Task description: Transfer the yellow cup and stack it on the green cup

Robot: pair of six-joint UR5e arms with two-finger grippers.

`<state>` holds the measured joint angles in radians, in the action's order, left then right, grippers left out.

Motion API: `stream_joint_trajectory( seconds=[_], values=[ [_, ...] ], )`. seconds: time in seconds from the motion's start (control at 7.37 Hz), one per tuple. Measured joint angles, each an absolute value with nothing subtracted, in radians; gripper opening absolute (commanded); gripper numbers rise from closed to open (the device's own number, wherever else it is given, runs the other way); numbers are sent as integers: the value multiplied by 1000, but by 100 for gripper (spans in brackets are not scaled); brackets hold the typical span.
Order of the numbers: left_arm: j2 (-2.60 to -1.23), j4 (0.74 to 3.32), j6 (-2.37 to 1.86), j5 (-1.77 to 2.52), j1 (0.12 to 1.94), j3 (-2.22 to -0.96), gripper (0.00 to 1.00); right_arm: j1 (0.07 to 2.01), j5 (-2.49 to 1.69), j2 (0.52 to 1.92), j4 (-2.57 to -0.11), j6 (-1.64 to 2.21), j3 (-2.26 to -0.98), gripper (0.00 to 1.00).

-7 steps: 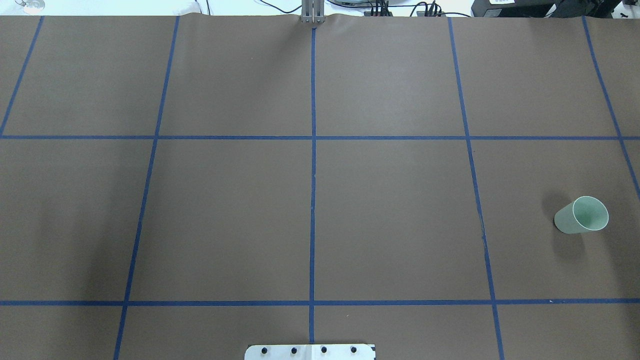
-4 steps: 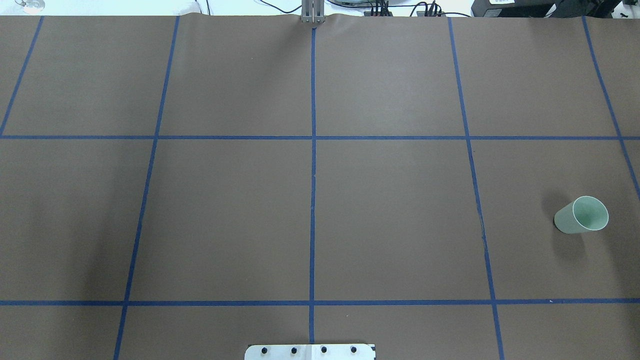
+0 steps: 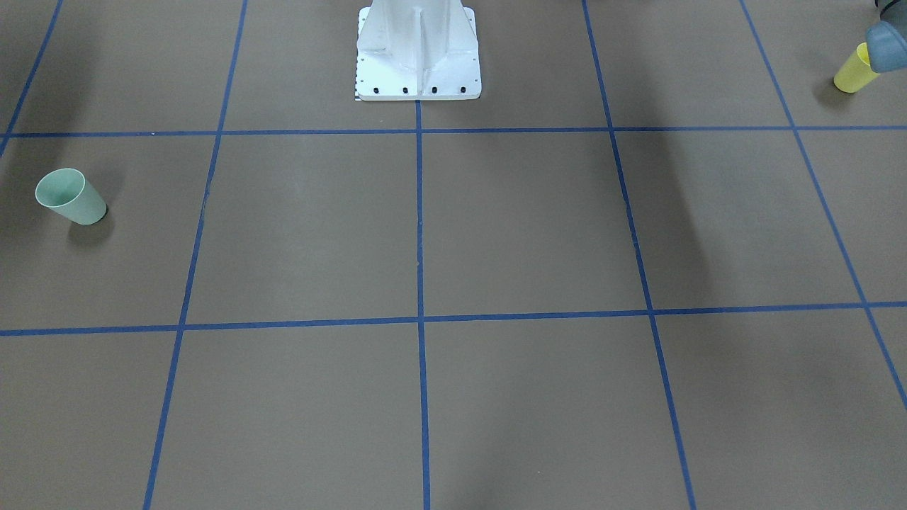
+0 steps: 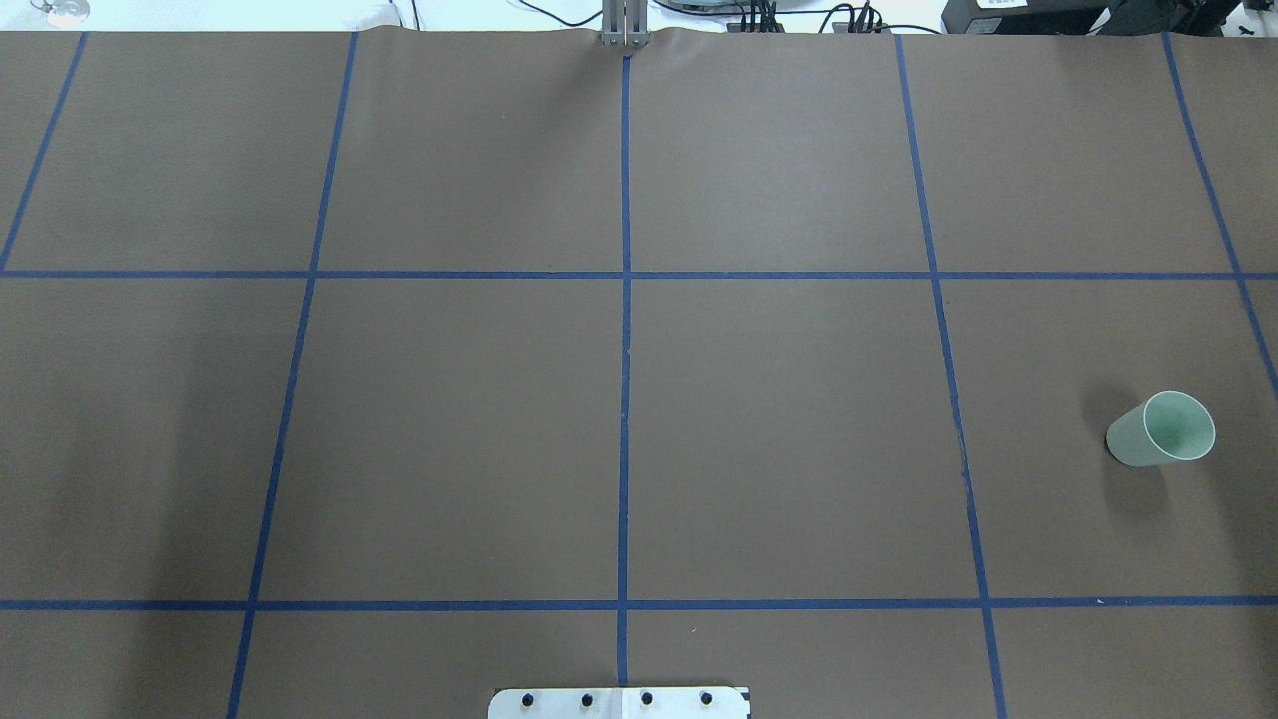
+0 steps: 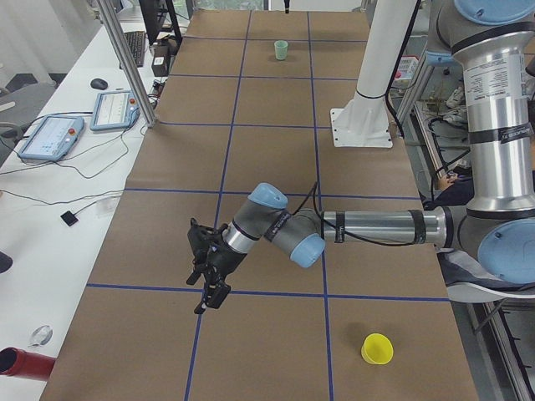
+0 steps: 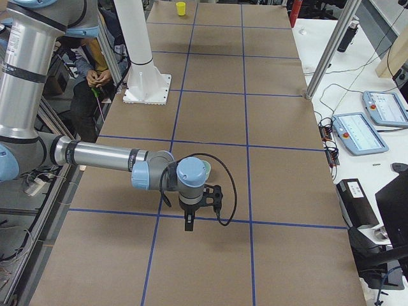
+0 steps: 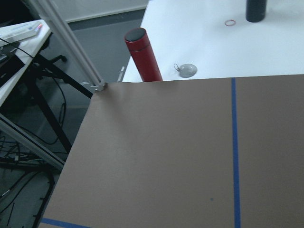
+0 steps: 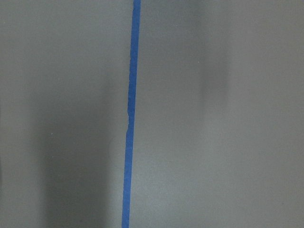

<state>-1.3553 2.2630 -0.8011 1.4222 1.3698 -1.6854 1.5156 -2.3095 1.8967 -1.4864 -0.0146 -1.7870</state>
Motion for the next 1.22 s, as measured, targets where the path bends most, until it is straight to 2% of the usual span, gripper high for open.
stream_joint_trajectory(
  seconds=[0.27,1.22],
  values=[
    [-1310,2208,-914,1275,1364,-1687,100,1516,-2310,1897,-1486,-15,-1785,100],
    [-1313,1666,-1483,1114,1225,-1707,100,1516,-2312,1897,-1485,-22,-1784,100]
  ],
)
